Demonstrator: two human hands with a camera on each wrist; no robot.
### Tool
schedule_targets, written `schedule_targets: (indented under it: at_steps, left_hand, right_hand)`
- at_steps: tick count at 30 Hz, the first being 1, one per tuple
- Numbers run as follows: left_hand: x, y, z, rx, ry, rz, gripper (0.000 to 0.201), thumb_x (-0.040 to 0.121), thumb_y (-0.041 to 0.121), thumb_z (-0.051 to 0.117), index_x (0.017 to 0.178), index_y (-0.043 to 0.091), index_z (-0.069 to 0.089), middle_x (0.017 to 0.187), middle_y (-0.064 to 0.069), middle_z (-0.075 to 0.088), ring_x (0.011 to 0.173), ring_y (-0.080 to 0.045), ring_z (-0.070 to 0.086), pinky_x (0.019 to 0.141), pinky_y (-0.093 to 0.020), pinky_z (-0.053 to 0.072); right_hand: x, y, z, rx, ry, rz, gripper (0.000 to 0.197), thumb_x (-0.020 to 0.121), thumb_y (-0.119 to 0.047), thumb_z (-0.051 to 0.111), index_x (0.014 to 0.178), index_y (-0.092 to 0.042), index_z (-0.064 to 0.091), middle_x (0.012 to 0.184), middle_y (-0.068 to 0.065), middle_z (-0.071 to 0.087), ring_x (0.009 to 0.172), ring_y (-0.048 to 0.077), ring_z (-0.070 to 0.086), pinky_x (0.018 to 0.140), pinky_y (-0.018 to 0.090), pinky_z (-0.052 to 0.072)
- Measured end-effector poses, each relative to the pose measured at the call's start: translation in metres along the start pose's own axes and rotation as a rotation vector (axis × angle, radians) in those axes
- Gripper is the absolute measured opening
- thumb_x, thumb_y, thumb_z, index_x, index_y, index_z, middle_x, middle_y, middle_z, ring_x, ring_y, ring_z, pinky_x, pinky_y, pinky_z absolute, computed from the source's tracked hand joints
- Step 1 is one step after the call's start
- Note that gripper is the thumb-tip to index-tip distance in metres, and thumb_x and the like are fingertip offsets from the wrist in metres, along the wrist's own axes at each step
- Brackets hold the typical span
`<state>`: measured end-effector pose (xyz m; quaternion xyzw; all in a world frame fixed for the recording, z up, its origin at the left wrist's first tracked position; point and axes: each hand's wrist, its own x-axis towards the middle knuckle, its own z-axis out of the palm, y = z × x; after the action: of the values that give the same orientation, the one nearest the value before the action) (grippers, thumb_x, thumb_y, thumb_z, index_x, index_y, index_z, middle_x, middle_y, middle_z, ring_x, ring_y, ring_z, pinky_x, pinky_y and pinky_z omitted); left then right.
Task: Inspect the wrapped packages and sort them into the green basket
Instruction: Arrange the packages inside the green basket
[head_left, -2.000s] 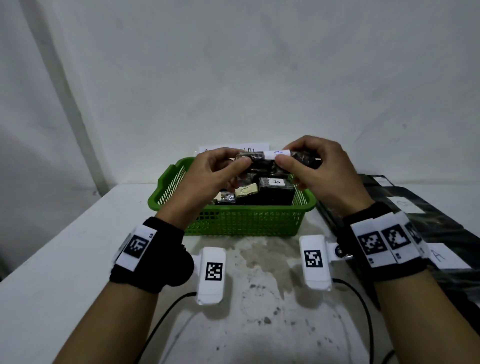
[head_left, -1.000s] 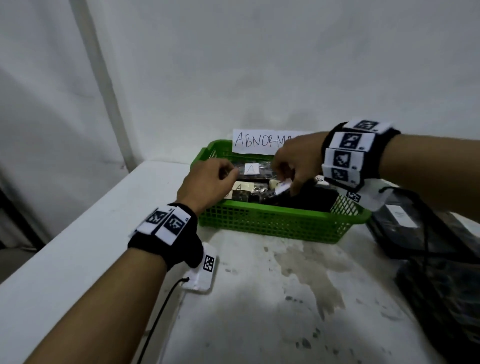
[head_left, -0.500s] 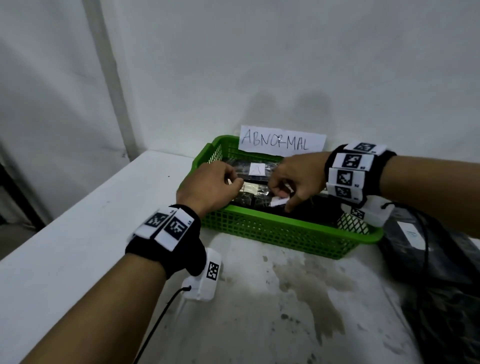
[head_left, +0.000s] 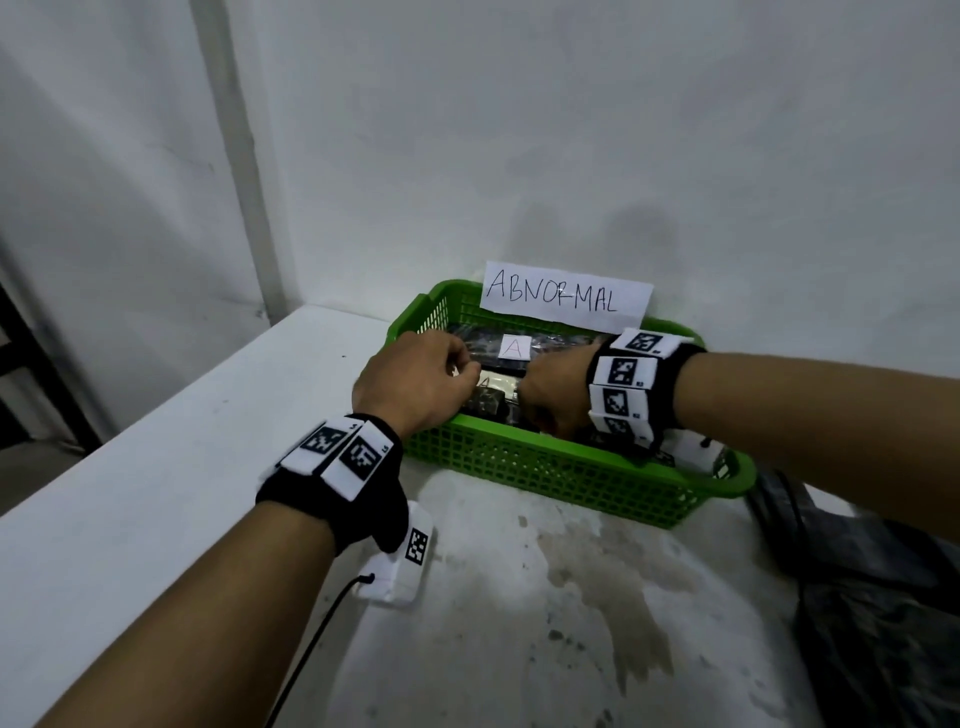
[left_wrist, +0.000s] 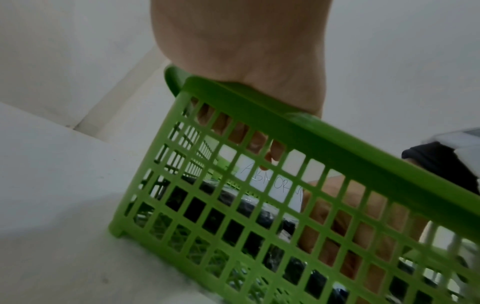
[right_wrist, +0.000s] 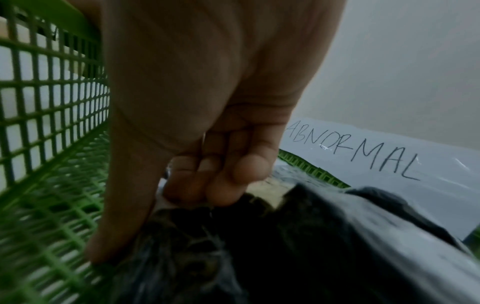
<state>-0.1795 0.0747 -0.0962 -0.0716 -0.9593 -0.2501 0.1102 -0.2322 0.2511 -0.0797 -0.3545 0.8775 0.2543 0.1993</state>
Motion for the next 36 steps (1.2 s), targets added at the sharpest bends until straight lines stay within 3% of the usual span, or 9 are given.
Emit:
schedule_targets:
  at_steps: [3, 8, 11, 14, 17, 21, 27, 33, 36]
  left_hand:
    - [0.0, -0.001, -0.001, -0.005, -0.026, 0.009, 0.017, 0.093, 0.043, 0.054, 0.088, 0.03, 0.064, 0.085, 0.007, 0.066, 0.082, -0.018, 0.059, 0.069, -0.027, 0.04]
    - [0.002, -0.001, -0.001, 0.002, -0.057, 0.03, 0.017, 0.094, 0.041, 0.055, 0.082, 0.03, 0.061, 0.082, 0.007, 0.064, 0.081, -0.018, 0.06, 0.071, -0.028, 0.041]
    - [0.004, 0.0, 0.0, 0.005, -0.068, 0.033, 0.018, 0.093, 0.042, 0.056, 0.079, 0.031, 0.059, 0.082, 0.007, 0.065, 0.082, -0.018, 0.061, 0.071, -0.028, 0.041]
    - [0.008, 0.001, 0.001, 0.022, -0.092, 0.031, 0.02, 0.092, 0.043, 0.057, 0.078, 0.029, 0.059, 0.083, 0.007, 0.067, 0.083, -0.018, 0.062, 0.072, -0.028, 0.041]
    - [0.008, 0.001, 0.002, 0.014, -0.09, 0.03, 0.02, 0.092, 0.043, 0.058, 0.078, 0.029, 0.06, 0.077, 0.01, 0.063, 0.079, -0.016, 0.06, 0.071, -0.028, 0.041]
    - [0.012, -0.002, 0.002, 0.034, -0.154, 0.029, 0.025, 0.092, 0.043, 0.061, 0.073, 0.026, 0.062, 0.083, 0.007, 0.068, 0.083, -0.017, 0.063, 0.075, -0.028, 0.045]
    - [0.015, -0.006, 0.003, 0.04, -0.176, 0.035, 0.03, 0.092, 0.045, 0.06, 0.069, 0.026, 0.06, 0.081, 0.006, 0.066, 0.087, -0.019, 0.064, 0.083, -0.032, 0.051]
    - [0.021, -0.009, 0.002, 0.091, -0.458, 0.136, 0.044, 0.1, 0.046, 0.047, 0.07, 0.015, 0.054, 0.071, -0.005, 0.058, 0.068, -0.022, 0.055, 0.065, -0.029, 0.04]
    - [0.024, -0.016, 0.002, 0.103, -0.433, 0.186, 0.048, 0.099, 0.052, 0.044, 0.068, 0.017, 0.053, 0.075, -0.003, 0.059, 0.073, -0.023, 0.058, 0.062, -0.029, 0.038]
  right_hand:
    - [-0.007, 0.003, -0.002, 0.028, 0.013, 0.037, 0.008, 0.084, -0.025, 0.073, 0.086, -0.019, 0.077, 0.075, -0.005, 0.068, 0.072, 0.015, 0.064, 0.059, 0.025, 0.052]
    - [-0.021, 0.021, -0.006, 0.208, 0.166, 0.076, 0.036, 0.081, -0.055, 0.073, 0.068, -0.022, 0.074, 0.061, -0.009, 0.069, 0.057, 0.006, 0.062, 0.064, 0.027, 0.053]
    - [-0.03, 0.031, -0.009, 0.338, 0.241, 0.093, 0.032, 0.086, -0.049, 0.071, 0.063, -0.026, 0.072, 0.056, -0.016, 0.069, 0.049, -0.006, 0.057, 0.063, 0.022, 0.046]
    - [-0.041, 0.036, -0.008, 0.478, 0.297, 0.099, 0.03, 0.089, -0.045, 0.07, 0.062, -0.03, 0.073, 0.064, -0.017, 0.074, 0.054, -0.005, 0.061, 0.07, 0.026, 0.054]
    - [-0.053, 0.036, -0.008, 0.533, 0.361, 0.155, 0.028, 0.09, -0.042, 0.069, 0.066, -0.029, 0.075, 0.066, -0.016, 0.075, 0.055, -0.006, 0.062, 0.067, 0.024, 0.05]
    - [-0.069, 0.037, -0.014, 0.592, 0.432, 0.243, 0.028, 0.092, -0.046, 0.066, 0.074, -0.028, 0.078, 0.069, -0.017, 0.075, 0.062, 0.0, 0.067, 0.067, 0.023, 0.047]
    - [-0.083, 0.031, -0.021, 0.862, 0.44, 0.383, 0.035, 0.097, -0.045, 0.06, 0.082, -0.018, 0.077, 0.074, -0.007, 0.078, 0.044, 0.008, 0.058, 0.057, 0.024, 0.041]
    - [-0.109, 0.02, -0.031, 1.112, 0.905, 0.53, 0.035, 0.095, -0.038, 0.066, 0.077, -0.008, 0.073, 0.054, -0.004, 0.068, 0.04, 0.01, 0.045, 0.048, 0.022, 0.035]
    - [-0.124, 0.031, -0.056, 1.104, 1.066, 0.585, 0.037, 0.093, -0.037, 0.067, 0.071, -0.009, 0.07, 0.047, -0.005, 0.06, 0.037, 0.009, 0.039, 0.044, 0.021, 0.033]
